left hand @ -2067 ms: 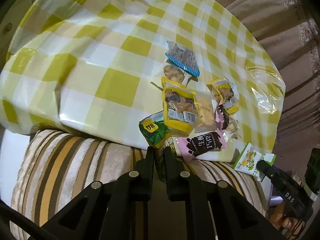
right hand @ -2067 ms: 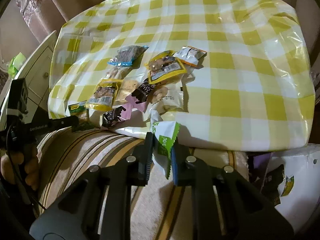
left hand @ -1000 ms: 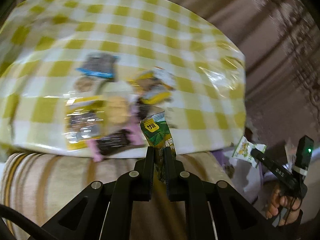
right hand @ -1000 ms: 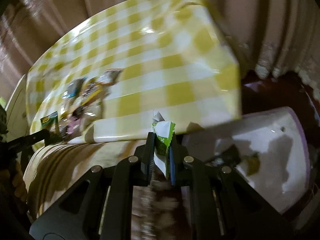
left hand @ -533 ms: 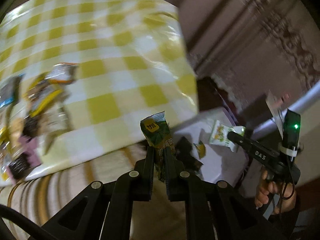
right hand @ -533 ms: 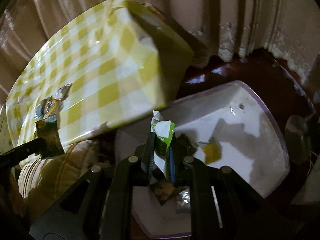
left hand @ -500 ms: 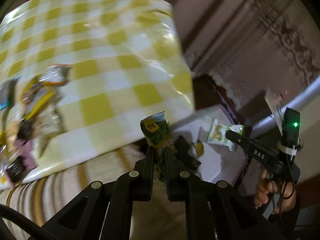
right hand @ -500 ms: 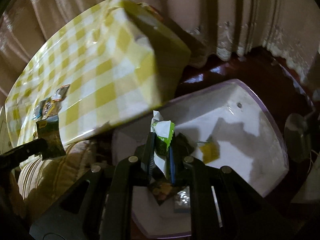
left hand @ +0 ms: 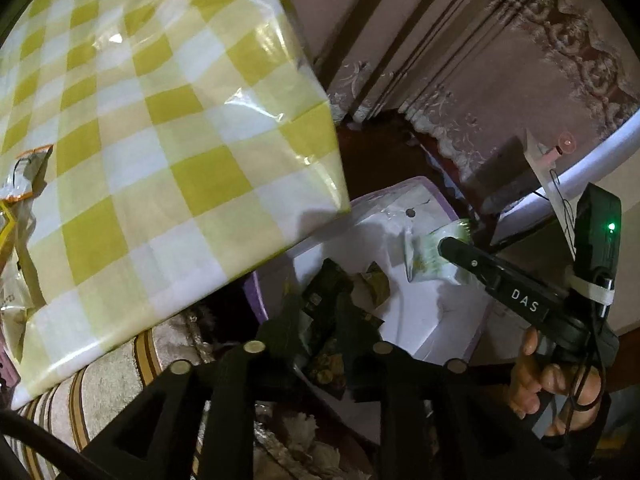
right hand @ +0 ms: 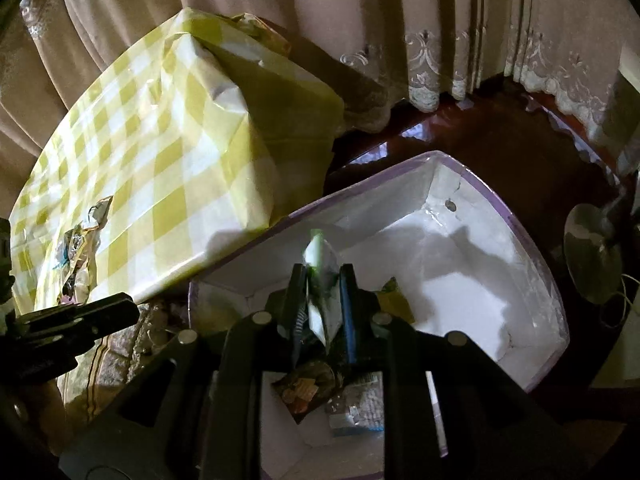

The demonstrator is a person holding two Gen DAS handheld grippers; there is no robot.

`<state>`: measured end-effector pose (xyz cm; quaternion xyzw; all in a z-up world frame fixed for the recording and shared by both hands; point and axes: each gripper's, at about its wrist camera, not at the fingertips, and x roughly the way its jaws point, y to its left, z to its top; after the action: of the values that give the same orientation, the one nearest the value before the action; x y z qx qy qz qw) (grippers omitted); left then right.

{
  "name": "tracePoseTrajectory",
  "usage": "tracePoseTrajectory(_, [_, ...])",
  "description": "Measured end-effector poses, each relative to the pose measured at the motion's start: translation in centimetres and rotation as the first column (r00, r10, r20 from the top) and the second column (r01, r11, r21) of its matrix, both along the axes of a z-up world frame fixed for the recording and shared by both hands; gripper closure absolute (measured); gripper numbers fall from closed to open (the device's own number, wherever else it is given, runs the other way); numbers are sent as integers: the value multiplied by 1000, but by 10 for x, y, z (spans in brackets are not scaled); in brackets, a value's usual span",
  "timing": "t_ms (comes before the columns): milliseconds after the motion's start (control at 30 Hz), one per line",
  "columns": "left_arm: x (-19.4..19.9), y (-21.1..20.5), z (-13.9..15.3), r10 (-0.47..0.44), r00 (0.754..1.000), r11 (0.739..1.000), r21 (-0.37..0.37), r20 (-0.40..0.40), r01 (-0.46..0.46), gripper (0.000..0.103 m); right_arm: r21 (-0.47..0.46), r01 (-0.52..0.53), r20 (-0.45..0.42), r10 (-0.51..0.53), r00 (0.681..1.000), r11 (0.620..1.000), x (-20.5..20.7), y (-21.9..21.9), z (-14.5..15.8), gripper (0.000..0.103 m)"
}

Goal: Organize snacks
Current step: 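Carry both packets over the white bin and open both tools, then grasp the blue-edged nut bag with the left tool while the right tool grasps the white-orange packet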

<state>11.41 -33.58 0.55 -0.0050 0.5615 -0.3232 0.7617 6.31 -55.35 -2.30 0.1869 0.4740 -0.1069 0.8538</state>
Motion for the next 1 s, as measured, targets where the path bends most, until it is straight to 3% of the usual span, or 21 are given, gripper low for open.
tracePoseTrajectory(200, [2, 8, 0, 32, 999, 999, -1, -5, -32, 76, 12, -6, -7, 6, 1000, 1000, 0, 1, -2, 83])
tracePoseTrajectory(333, [3, 18, 1, 64, 998, 998, -9, -6, -64, 63, 17, -23, -6, 23, 1000, 1000, 1, 8, 1, 75])
tracePoseTrajectory(567, [2, 38, 4, 108, 994, 994, -16, 4, -108, 62, 24, -84, 1, 84, 996, 996, 9, 31, 5, 64])
tracePoseTrajectory(1000, [2, 108, 7, 252, 968, 967, -43, -4, -252, 59, 22, -219, -7, 219, 976, 976, 30, 94, 12, 58])
